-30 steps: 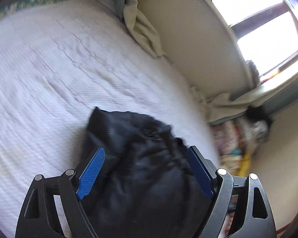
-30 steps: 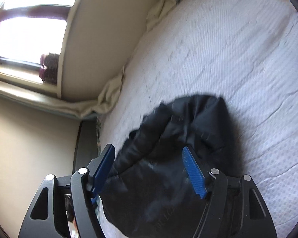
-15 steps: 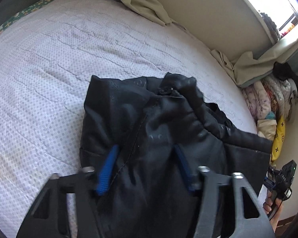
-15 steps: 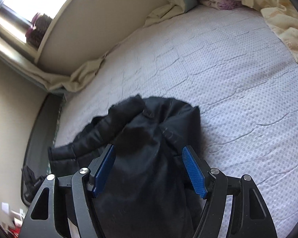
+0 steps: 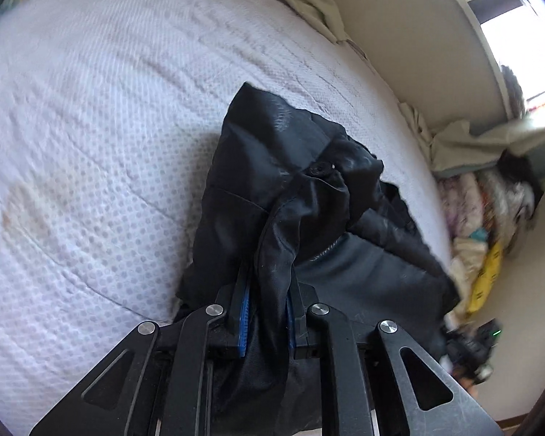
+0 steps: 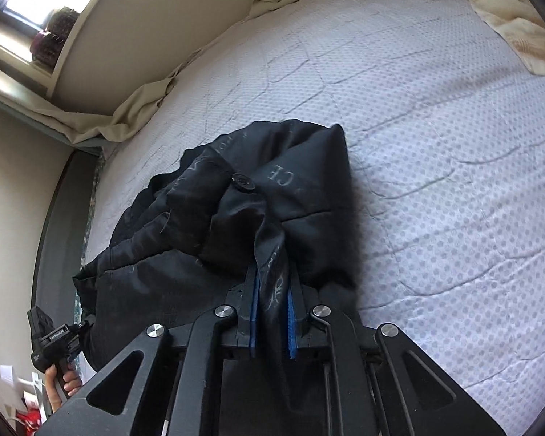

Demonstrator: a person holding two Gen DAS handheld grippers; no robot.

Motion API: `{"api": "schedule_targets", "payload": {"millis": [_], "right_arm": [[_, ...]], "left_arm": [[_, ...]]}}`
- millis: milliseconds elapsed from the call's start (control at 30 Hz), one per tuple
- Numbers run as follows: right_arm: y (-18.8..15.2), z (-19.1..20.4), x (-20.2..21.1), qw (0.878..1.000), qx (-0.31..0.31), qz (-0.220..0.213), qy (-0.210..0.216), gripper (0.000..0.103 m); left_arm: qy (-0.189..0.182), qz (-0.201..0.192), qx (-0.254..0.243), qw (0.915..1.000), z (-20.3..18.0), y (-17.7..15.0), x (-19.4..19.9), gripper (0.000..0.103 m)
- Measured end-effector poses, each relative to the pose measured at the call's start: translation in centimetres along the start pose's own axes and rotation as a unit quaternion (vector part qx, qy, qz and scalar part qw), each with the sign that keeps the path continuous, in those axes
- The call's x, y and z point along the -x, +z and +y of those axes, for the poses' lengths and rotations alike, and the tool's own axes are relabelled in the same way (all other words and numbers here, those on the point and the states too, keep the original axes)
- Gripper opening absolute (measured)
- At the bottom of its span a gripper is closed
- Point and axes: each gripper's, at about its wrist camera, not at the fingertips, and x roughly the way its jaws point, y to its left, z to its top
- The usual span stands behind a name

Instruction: Fold large clothes

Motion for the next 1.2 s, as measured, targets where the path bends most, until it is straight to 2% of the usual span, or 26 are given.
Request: {"api": "schedule_targets", "payload": {"millis": [33, 133, 333, 367, 400, 433, 467, 500, 600, 667, 733, 800, 833, 900, 967, 1033, 1067, 1133, 1200], "right_arm": [[-0.1, -0.3, -0.2, 1.0, -0.003, 0.001, 0.0, 0.007], [-0.6, -1.1, -1.6, 1.0, -0.009, 0.005, -0.008, 0.007], [-0.7, -2.7, -1.3, 0.999, -0.049, 0.007, 0.022, 0.011], [-0.6, -2.7, -0.8, 0.998, -0.056, 0.009, 0.024, 0.016], [-0.5, -2.8, -0.1, 0.998, -0.063, 0.01, 0.023, 0.02], [-0.4, -2.9, 0.4, 0.997, -0.068, 0.009, 0.018, 0.036], [-0.3, -3.0, 1.5, 0.997, -0.076, -0.004, 0.003, 0.056], [-0.2, -3.1, 2.3, 0.997, -0.079, -0.017, -0.008, 0.068], [0.1, -2.2, 4.9, 0.996, -0.06, -0.058, -0.016, 0.068], [0.2, 0.0, 6.4, 0.995, -0.01, -0.097, -0.036, 0.068], [0.1, 2.8, 6.8, 0.989, 0.051, -0.124, -0.058, 0.065], [-0.6, 6.2, 6.3, 0.978, 0.136, -0.139, -0.073, 0.05], [-0.9, 7.3, 5.7, 0.973, 0.166, -0.137, -0.08, 0.047], [-1.5, 8.9, 4.2, 0.963, 0.212, -0.125, -0.107, 0.032], [-1.9, 9.8, 2.3, 0.946, 0.251, -0.121, -0.165, 0.028], [-2.1, 10.2, 0.6, 0.926, 0.286, -0.122, -0.214, 0.028], [-2.0, 10.1, -0.4, 0.925, 0.289, -0.113, -0.219, 0.028], [-1.7, 9.1, -1.8, 0.933, 0.276, -0.087, -0.213, 0.028], [-1.5, 7.4, -2.7, 0.947, 0.244, -0.064, -0.2, 0.027]], "left_arm": [[-0.011, 0.005, 0.012, 0.9999, 0.7, 0.1, -0.5, 0.018], [-0.012, 0.007, 0.018, 0.9997, 1.5, -0.1, -1.7, 0.022], [-0.025, 0.006, 0.035, 0.999, 1.9, 0.0, -1.6, 0.029], [-0.025, 0.006, 0.037, 0.999, 1.9, 0.0, -1.0, 0.03], [-0.022, 0.004, 0.037, 0.9991, 1.9, 0.0, -0.3, 0.036], [-0.013, -0.001, 0.033, 0.9994, 1.6, 0.1, 0.5, 0.045], [-0.003, -0.012, 0.027, 0.9996, 1.1, 0.3, 1.1, 0.05], [0.011, -0.031, 0.015, 0.9994, 0.4, 0.3, 2.1, 0.056], [0.048, -0.1, -0.045, 0.9928, -2.5, 0.3, 4.9, 0.06], [0.039, -0.124, -0.082, 0.9881, -4.5, -0.1, 5.6, 0.064], [0.021, -0.123, -0.12, 0.985, -6.7, -0.7, 5.1, 0.072], [0.023, -0.113, -0.143, 0.983, -8.0, -1.1, 4.0, 0.073], [0.03, -0.106, -0.153, 0.982, -8.5, -1.3, 3.3, 0.073], [0.058, -0.097, -0.166, 0.9797, -9.2, -1.3, 1.5, 0.073], [0.103, -0.094, -0.172, 0.9751, -9.1, -1.0, 0.3, 0.073], [0.147, -0.086, -0.172, 0.9702, -8.9, -0.8, -1.0, 0.073], [0.162, -0.081, -0.172, 0.9684, -8.6, -0.8, -1.5, 0.073], [0.193, -0.079, -0.185, 0.9603, -8.4, -1.0, -2.2, 0.073], [0.22, -0.078, -0.198, 0.9521, -8.1, -1.3, -2.8, 0.076]]}}
